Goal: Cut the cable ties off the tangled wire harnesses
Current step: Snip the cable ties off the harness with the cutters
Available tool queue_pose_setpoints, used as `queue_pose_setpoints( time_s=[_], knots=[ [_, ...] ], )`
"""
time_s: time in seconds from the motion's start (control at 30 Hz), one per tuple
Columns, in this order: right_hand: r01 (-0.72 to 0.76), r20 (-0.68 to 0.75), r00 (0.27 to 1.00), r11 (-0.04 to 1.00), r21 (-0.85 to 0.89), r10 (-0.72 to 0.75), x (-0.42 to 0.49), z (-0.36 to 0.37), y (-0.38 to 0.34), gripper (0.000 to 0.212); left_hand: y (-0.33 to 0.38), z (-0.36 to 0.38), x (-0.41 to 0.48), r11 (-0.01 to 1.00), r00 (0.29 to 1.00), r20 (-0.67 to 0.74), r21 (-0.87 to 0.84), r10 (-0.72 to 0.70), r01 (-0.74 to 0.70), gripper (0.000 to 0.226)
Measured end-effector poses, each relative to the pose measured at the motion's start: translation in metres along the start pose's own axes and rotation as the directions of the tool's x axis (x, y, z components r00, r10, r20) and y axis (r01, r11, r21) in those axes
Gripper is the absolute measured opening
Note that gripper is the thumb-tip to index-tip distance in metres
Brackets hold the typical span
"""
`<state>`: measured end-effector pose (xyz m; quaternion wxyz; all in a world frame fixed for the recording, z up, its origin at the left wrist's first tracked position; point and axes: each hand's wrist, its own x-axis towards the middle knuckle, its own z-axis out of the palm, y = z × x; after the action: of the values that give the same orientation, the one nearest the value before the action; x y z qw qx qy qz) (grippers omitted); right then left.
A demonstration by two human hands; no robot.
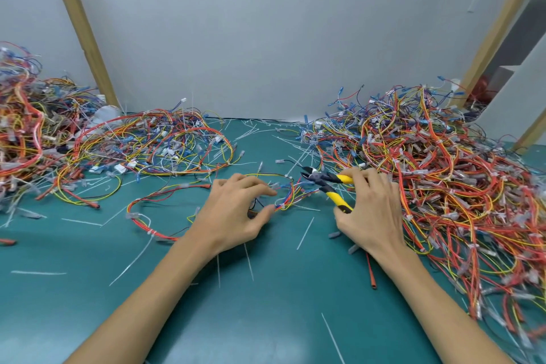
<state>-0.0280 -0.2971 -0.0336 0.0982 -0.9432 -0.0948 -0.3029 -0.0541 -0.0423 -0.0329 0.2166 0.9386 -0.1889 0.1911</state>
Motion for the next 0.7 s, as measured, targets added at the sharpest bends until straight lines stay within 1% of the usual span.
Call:
queue_pose_setpoints(
  time_s=[0.03,0.17,0.2,0.23,0.27,0.3,0.33,0.4,0.43,0.47,0.53,0.6,0.67,0.7],
  knots=[
    [-0.018,-0.002,1.0,1.0,0.013,0.018,0.0,-0.001,0.0,0.058,0.001,-0.006,0.001,1.0,0.999,-0.043,0.005,0.006,-0.006,0.026],
    [-0.051,-0.027,0.998,0.993,0.103,0.054,0.001,-0.002,0.0,0.056,-0.002,-0.029,0.005,0.984,0.969,-0.242,-0.176,-0.042,-0.001,0.026],
    [-0.052,-0.036,0.998,0.989,0.135,0.057,0.0,-0.002,-0.001,0.056,-0.006,-0.035,0.005,0.982,0.964,-0.259,-0.19,-0.061,0.011,0.025],
    [-0.055,-0.044,0.997,0.983,0.175,0.064,0.0,-0.002,-0.001,0.056,-0.01,-0.041,0.005,0.979,0.965,-0.246,-0.198,-0.09,0.041,0.024],
    [-0.059,-0.048,0.996,0.974,0.218,0.071,0.0,-0.002,-0.002,0.056,-0.014,-0.047,0.004,0.976,0.972,-0.196,-0.198,-0.13,0.091,0.025],
    [-0.062,-0.046,0.996,0.963,0.262,0.076,0.0,-0.002,-0.002,0.056,-0.02,-0.052,0.004,0.971,0.979,-0.11,-0.184,-0.173,0.151,0.027],
    [-0.06,-0.042,0.996,0.95,0.306,0.076,-0.001,-0.001,-0.003,0.054,-0.026,-0.056,0.004,0.964,0.977,0.004,-0.158,-0.214,0.212,0.03],
    [-0.053,-0.046,0.996,0.923,0.381,0.076,-0.001,0.0,-0.005,0.049,-0.037,-0.061,0.002,0.948,0.938,0.235,-0.126,-0.256,0.291,0.031],
    [-0.052,-0.053,0.995,0.914,0.403,0.08,-0.001,0.0,-0.006,0.045,-0.041,-0.062,0.001,0.942,0.913,0.32,-0.132,-0.253,0.307,0.028],
    [-0.052,-0.063,0.994,0.909,0.414,0.085,-0.001,0.001,-0.006,0.041,-0.043,-0.062,0.001,0.937,0.894,0.375,-0.146,-0.243,0.316,0.024],
    [-0.065,-0.068,0.992,0.9,0.43,0.104,-0.001,0.0,-0.006,0.03,-0.044,-0.061,0.0,0.932,0.877,0.426,-0.171,-0.222,0.319,0.017],
    [-0.096,-0.044,0.99,0.882,0.461,0.131,0.0,-0.001,-0.008,0.021,-0.043,-0.058,0.0,0.939,0.87,0.445,-0.156,-0.21,0.306,0.015],
    [-0.108,-0.008,0.991,0.851,0.514,0.131,0.0,-0.003,-0.009,0.02,-0.043,-0.054,0.0,0.942,0.861,0.457,-0.129,-0.221,0.31,0.013],
    [-0.123,0.026,0.991,0.816,0.565,0.131,-0.001,-0.004,-0.01,0.023,-0.043,-0.051,0.0,0.938,0.857,0.461,-0.133,-0.228,0.321,0.013]
  ],
)
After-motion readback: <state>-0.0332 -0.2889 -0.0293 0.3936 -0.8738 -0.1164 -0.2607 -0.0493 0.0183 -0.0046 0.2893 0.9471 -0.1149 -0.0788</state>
